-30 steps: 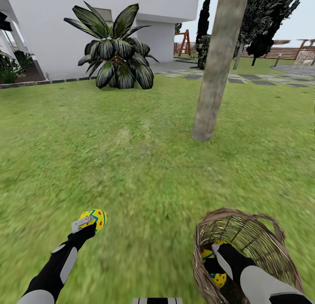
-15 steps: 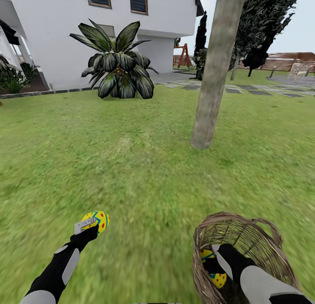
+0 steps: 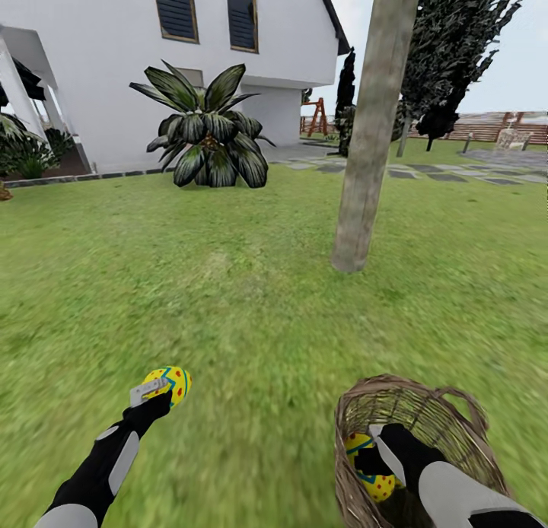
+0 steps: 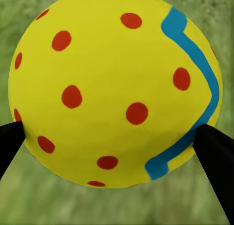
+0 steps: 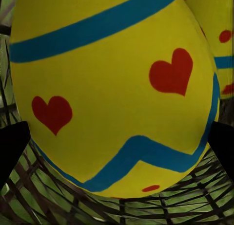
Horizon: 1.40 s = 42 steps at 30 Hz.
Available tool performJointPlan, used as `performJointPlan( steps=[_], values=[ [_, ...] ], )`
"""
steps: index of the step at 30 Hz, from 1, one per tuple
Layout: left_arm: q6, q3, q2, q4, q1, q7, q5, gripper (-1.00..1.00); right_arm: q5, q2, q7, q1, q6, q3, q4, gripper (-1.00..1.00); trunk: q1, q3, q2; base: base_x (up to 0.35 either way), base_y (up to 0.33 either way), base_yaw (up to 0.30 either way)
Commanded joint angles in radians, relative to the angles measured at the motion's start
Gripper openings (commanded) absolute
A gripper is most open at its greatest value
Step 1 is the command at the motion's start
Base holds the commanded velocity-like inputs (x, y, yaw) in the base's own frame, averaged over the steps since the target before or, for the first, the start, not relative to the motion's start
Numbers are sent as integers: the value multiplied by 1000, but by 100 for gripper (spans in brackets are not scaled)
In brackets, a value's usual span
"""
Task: Take the three Easter eggs out of the wicker basket on the lawn in the garden, then place them on the lawn next to a single tree (choose any tree) so that all three eggs are next to the same tree and none are left in the basket.
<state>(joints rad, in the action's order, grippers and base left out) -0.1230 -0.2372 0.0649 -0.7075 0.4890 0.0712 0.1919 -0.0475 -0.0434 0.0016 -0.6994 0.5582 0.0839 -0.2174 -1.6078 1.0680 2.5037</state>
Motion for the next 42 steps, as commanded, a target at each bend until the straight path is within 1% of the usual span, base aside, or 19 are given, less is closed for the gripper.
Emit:
performJointPlan(
  steps=[1,5,17,23,26,30,42],
  values=[
    [-7,-3,0,-1,0,7,9,-100,-6,-2,1,0,5,7,-2,-100,1,-3,0,0,0,0],
    [-8,-2,-15,-1,0,6,8,-100,-6,-4,1,0,6,7,-3,-100,2,-19,-1,0,0,0],
    [-9,-2,-16,-1,0,5,8,-100,-6,-7,2,0,5,6,-2,-100,8,-65,-4,0,0,0],
    [-11,-3,-16,-2,-1,8,10,-100,-6,-7,1,0,5,6,-2,-100,31,-84,-46,-19,-15,0],
    [-13,-2,-25,-1,0,8,9,-100,-6,-7,1,0,6,6,-2,-100,42,-93,-67,-265,-160,0],
    [-12,-3,-27,13,0,10,9,-100,-6,-7,1,0,6,6,-2,-100,58,-106,-95,-262,-156,0],
    [-9,-2,-28,20,-1,10,9,-100,-6,-7,1,0,5,6,-2,-100,104,-143,-179,-9,-6,0]
  ],
)
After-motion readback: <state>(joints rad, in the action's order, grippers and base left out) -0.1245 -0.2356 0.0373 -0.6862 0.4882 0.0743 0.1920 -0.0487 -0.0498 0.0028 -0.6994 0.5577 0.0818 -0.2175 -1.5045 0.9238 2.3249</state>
